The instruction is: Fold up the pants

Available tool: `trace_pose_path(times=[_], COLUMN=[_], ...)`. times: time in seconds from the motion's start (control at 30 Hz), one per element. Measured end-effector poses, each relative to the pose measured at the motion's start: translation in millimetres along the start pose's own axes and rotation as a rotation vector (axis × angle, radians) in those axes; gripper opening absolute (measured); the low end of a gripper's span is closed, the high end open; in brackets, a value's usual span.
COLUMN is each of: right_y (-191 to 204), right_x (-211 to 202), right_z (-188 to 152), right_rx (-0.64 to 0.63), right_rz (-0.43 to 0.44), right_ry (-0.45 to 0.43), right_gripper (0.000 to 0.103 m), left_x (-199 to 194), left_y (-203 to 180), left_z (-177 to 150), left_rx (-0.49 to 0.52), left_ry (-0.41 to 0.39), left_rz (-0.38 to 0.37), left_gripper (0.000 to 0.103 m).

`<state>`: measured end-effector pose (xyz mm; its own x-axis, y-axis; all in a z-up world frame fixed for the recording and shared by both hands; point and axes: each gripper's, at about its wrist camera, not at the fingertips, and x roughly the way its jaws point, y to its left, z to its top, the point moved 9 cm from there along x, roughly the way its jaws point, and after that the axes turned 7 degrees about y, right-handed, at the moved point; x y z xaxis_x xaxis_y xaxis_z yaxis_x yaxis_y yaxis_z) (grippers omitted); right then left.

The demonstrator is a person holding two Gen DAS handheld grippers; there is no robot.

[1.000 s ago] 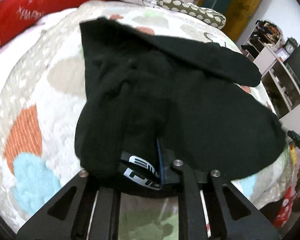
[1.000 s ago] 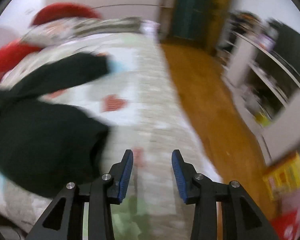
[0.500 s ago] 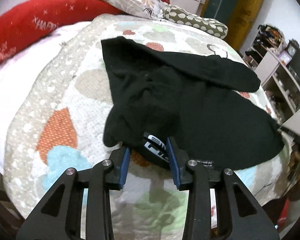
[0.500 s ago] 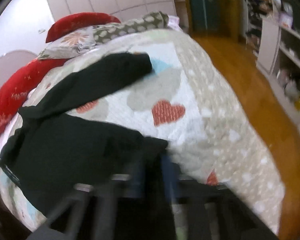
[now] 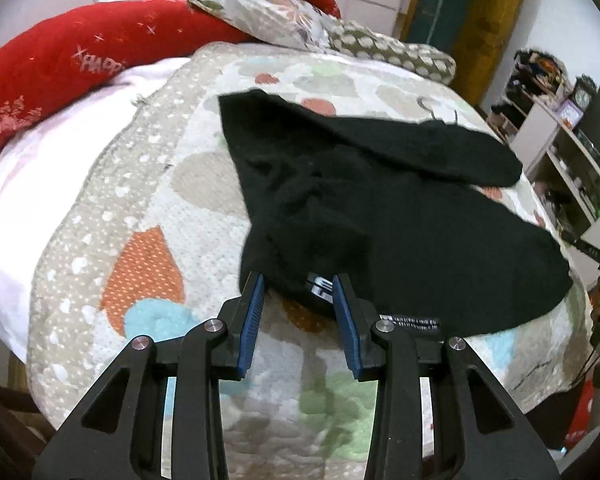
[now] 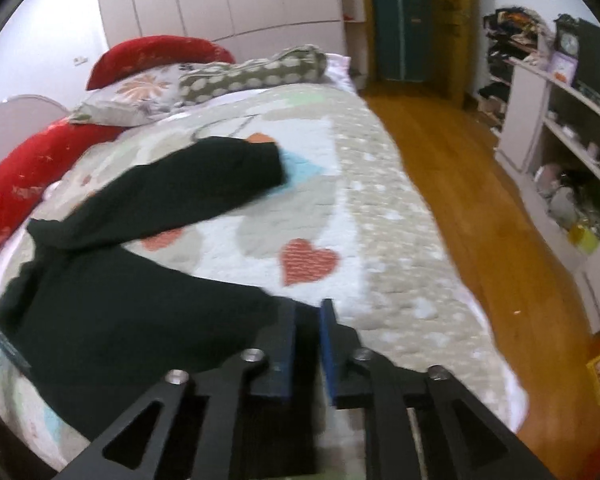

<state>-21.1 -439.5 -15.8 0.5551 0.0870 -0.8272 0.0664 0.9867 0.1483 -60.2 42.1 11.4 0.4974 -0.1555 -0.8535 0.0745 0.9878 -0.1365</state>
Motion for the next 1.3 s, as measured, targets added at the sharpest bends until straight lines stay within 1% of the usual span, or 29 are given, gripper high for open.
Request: trace_pose_path(times=[0.03, 0.07, 0.1, 0.17, 0.2, 0.23, 0.27, 0.33, 0.37, 0.4, 0.43, 0.5, 0.57, 0.6, 0.63, 0.67, 0.73, 0.8, 0.87, 0.93, 1.0, 1.07, 1.17, 1.2, 1.23, 1.27, 1.3], right_y=[9.9, 15.7, 26.9, 47.3, 60.7, 71.7, 83.6, 97.2, 102.5, 108.4, 112.9, 117.6, 117.0, 115.6, 114.4, 112.7, 104.9, 93.2, 80.5, 66.2, 54.0, 45.6, 39.2, 36.3, 34.7, 33.7, 33.2], right_x=[2.5, 3.2, 6.9, 12.5, 16.5, 23.0, 32.8, 45.6, 48.7, 50.6, 51.3, 55.0, 60.3, 64.6, 69.2, 70.6, 76.7, 80.5, 83.2, 86.2, 90.6, 95.6, 111.7, 116.0, 116.7, 116.5, 114.5], right_z=[2.8, 3.9, 7.5, 10.4, 9.2, 7.9, 5.0, 2.8, 4.6, 9.9, 14.9, 30.1, 43.1, 48.6, 54.1, 58.2, 66.3, 72.1, 79.0, 85.7, 92.9, 100.0, 108.2, 111.6, 114.0, 116.4, 119.5], right_rx=[0.000, -0.003, -0.010, -0.034, -0.052, -0.067, -0.086, -0.114, -0.119, -0.117, -0.107, -0.068, -0.037, -0.020, -0.002, 0.017, 0.070, 0.119, 0.163, 0.211, 0.261, 0.306, 0.363, 0.398, 0.414, 0.419, 0.423], right_rz=[0.040, 0.069, 0.101, 0.143, 0.170, 0.192, 0.204, 0.196, 0.199, 0.218, 0.240, 0.277, 0.274, 0.267, 0.266, 0.270, 0.270, 0.258, 0.246, 0.233, 0.225, 0.235, 0.246, 0.255, 0.262, 0.267, 0.278], right_ry=[0.002, 0.002, 0.002, 0.007, 0.017, 0.033, 0.063, 0.100, 0.101, 0.097, 0.094, 0.082, 0.075, 0.076, 0.077, 0.077, 0.074, 0.065, 0.055, 0.043, 0.032, 0.022, 0.034, 0.026, 0.013, -0.002, -0.015], right_gripper=[0.030, 0.037, 0.039, 0.039, 0.039, 0.039, 0.039, 0.039, 0.039, 0.039, 0.040, 0.046, 0.046, 0.047, 0.047, 0.047, 0.047, 0.047, 0.048, 0.051, 0.058, 0.062, 0.063, 0.063, 0.060, 0.044, 0.022], left_x=[-1.4, -2.7, -3.0, -1.1, 3.3, 8.5, 16.9, 32.5, 39.5, 41.2, 40.4, 33.4, 23.5, 20.4, 19.8, 21.9, 30.8, 49.9, 70.2, 88.4, 103.6, 113.7, 130.0, 135.7, 141.2, 148.0, 152.1], left_y=[3.2, 7.1, 9.7, 12.8, 12.4, 11.0, 8.6, 7.4, 7.6, 8.2, 8.7, 12.5, 18.1, 20.7, 24.0, 28.3, 33.7, 36.9, 38.1, 37.2, 37.7, 33.0, 30.1, 28.7, 27.4, 24.8, 21.3], left_z=[1.7, 4.1, 5.9, 8.0, 7.9, 7.3, 6.3, 3.5, 3.0, 4.4, 8.1, 21.8, 43.6, 57.0, 71.9, 86.0, 110.3, 132.5, 145.4, 154.6, 162.5, 167.6, 174.9, 175.3, 175.0, 173.8, 173.4], left_rx=[-0.016, -0.036, -0.055, -0.093, -0.103, -0.102, -0.096, -0.099, -0.112, -0.119, -0.123, -0.128, -0.142, -0.154, -0.174, -0.199, -0.240, -0.261, -0.288, -0.317, -0.337, -0.343, -0.342, -0.344, -0.347, -0.347, -0.343], left_ry=[-0.010, -0.022, -0.032, -0.043, -0.039, -0.030, -0.018, 0.019, 0.044, 0.051, 0.047, 0.019, -0.027, -0.050, -0.067, -0.077, -0.083, -0.045, 0.006, 0.049, 0.076, 0.098, 0.120, 0.130, 0.142, 0.159, 0.168], left_rz=[0.007, 0.012, 0.009, -0.007, -0.013, -0.015, -0.019, -0.031, -0.049, -0.062, -0.074, -0.083, -0.079, -0.088, -0.099, -0.105, -0.111, -0.099, -0.107, -0.125, -0.108, -0.118, -0.105, -0.103, -0.104, -0.118, -0.137], left_gripper=[0.035, 0.035, 0.035, 0.036, 0.039, 0.049, 0.052, 0.052, 0.052, 0.052, 0.052, 0.052, 0.054, 0.058, 0.072, 0.078, 0.078, 0.078, 0.078, 0.078, 0.078, 0.078, 0.078, 0.078, 0.078, 0.075, 0.067])
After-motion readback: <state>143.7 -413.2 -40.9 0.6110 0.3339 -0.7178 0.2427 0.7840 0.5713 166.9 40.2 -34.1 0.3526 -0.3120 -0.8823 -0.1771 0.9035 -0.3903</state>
